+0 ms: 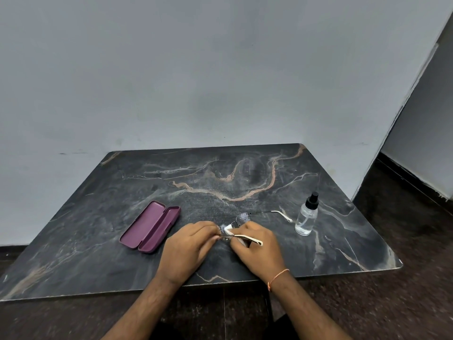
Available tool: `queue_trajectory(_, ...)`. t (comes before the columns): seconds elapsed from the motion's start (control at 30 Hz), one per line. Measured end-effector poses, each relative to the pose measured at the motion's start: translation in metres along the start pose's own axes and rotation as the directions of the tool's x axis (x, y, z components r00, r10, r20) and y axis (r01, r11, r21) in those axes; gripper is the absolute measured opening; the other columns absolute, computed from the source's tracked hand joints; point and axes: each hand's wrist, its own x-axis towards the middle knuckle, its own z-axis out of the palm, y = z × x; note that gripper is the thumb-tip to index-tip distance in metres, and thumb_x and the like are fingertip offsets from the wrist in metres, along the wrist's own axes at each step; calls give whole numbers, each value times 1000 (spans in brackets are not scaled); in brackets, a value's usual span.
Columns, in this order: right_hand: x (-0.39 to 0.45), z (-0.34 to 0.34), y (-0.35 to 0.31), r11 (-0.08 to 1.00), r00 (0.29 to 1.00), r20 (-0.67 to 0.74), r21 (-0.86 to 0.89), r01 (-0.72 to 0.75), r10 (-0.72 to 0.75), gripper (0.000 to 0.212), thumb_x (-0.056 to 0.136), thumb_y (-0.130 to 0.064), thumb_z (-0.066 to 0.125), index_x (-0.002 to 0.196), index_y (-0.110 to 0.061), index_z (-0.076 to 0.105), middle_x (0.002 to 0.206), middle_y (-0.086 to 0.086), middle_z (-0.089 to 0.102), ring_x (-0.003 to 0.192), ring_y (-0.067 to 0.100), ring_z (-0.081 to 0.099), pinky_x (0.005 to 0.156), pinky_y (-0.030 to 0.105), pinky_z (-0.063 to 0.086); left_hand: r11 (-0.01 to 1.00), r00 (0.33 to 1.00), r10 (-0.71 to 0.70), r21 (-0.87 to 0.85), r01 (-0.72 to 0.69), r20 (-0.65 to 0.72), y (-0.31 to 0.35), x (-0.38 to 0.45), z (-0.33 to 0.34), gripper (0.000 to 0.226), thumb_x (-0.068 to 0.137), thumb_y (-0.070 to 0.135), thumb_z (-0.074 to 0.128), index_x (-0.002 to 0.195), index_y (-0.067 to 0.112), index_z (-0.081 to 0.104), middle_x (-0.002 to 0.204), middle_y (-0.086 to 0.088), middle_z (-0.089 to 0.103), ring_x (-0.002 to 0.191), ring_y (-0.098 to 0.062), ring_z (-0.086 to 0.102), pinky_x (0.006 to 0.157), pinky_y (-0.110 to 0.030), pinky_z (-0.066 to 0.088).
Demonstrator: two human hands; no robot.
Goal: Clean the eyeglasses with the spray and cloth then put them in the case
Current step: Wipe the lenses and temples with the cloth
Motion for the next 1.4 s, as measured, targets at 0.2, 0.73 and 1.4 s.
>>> queue_trajectory(0.2, 0, 2, 4, 1000, 1000, 16, -15, -2, 2, 22, 77, -32, 68, 94, -30, 83, 79, -6, 71, 76, 7, 70, 72, 32, 56, 1000, 1000, 12, 6, -12, 5, 1, 0, 0, 17, 107, 38, 65, 111, 28, 79, 120, 19, 77, 98, -11, 77, 86, -31, 61)
queue_trajectory(0.73, 5, 1, 4, 998, 999, -53, -60, 3, -6, 21, 96, -47, 66, 99, -34, 83, 77, -6, 61, 74, 9, 64, 70, 30, 52, 999, 999, 35, -3, -35, 6, -2, -2, 4, 13, 107, 37, 67, 113, 30, 77, 122, 20, 76, 102, -7, 75, 90, -28, 60)
queue_trajectory(1.4, 2, 4, 5, 1000, 999, 33, -29, -6, 7, 22, 82, -37, 69, 100, -41, 81, 82, -7, 67, 79, 8, 68, 72, 37, 56, 1000, 1000, 17, -16, -17, 22, -1, -2, 2, 12, 106, 38, 67, 114, 33, 74, 123, 21, 74, 101, -6, 74, 90, -26, 58)
